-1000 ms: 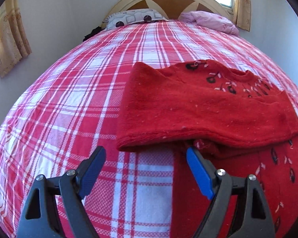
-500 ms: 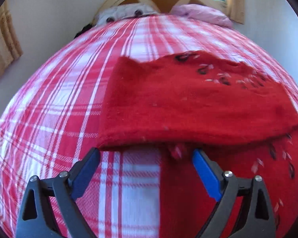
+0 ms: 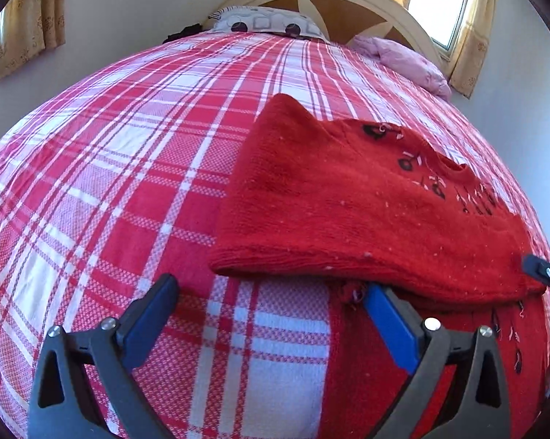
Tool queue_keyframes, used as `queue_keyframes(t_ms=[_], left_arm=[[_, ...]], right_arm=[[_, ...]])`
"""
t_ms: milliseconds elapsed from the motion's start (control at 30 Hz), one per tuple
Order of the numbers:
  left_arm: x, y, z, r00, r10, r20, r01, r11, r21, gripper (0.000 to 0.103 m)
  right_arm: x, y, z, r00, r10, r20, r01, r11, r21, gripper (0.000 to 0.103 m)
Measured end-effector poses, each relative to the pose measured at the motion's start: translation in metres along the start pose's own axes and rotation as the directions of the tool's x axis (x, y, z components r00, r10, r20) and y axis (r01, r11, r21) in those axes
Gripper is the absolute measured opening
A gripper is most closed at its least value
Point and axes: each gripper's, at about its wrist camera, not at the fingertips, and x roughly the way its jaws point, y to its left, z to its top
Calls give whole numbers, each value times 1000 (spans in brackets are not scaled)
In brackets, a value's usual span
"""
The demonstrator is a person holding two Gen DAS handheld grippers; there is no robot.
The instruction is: Fold small clothes
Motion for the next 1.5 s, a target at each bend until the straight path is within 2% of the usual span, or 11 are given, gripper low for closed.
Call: queue_keyframes(t_ms=[100, 167, 233, 433, 600, 767, 933, 1267, 1367, 1433, 1500], left_arm=[[2, -3, 0, 1000, 8, -12, -8, 1000, 14, 103], [3, -3, -1, 1000, 13, -16, -13, 1000, 20, 103], [3, -1, 0, 1000, 11, -17, -10, 1000, 18, 103], [5, -2, 0, 999, 26, -22, -25, 999, 23, 103], [2, 8, 2, 1000, -29, 2, 29, 999, -33, 103], [4, 5, 5, 1000, -22, -1, 22, 1000, -22, 103], [6, 6, 5, 1000, -8, -10, 8, 999, -33, 103], [5, 7, 4, 1000, -7, -2, 7, 999, -48, 103], [4, 8, 3, 1000, -13, 0, 13, 999, -52, 103], [4, 8, 3, 1000, -15, 2, 15, 998, -53, 103], [3, 8, 2, 1000, -16, 4, 17, 998, -55, 103]], right_arm=[[13, 5, 2, 1000, -5, -13, 5, 1000, -15, 49], [12, 7, 5, 1000, 26, -14, -27, 999, -30, 12], [1, 6, 9, 998, 61, 12, -61, 998, -27, 11], [-57, 4, 26, 985, 25, 172, -10, 996, -89, 10], [-84, -14, 36, 975, -9, 223, 29, 996, -89, 10], [-88, -21, 35, 973, -25, 228, 50, 993, -105, 10], [-91, -48, 25, 971, -59, 232, 74, 996, -54, 10], [-62, -94, 0, 978, -140, 152, 138, 990, 26, 10], [-43, -103, -6, 988, -124, 96, 121, 992, 30, 10], [-32, -107, -10, 990, -124, 67, 123, 992, 29, 12], [-39, -108, -11, 988, -133, 81, 131, 991, 35, 19]])
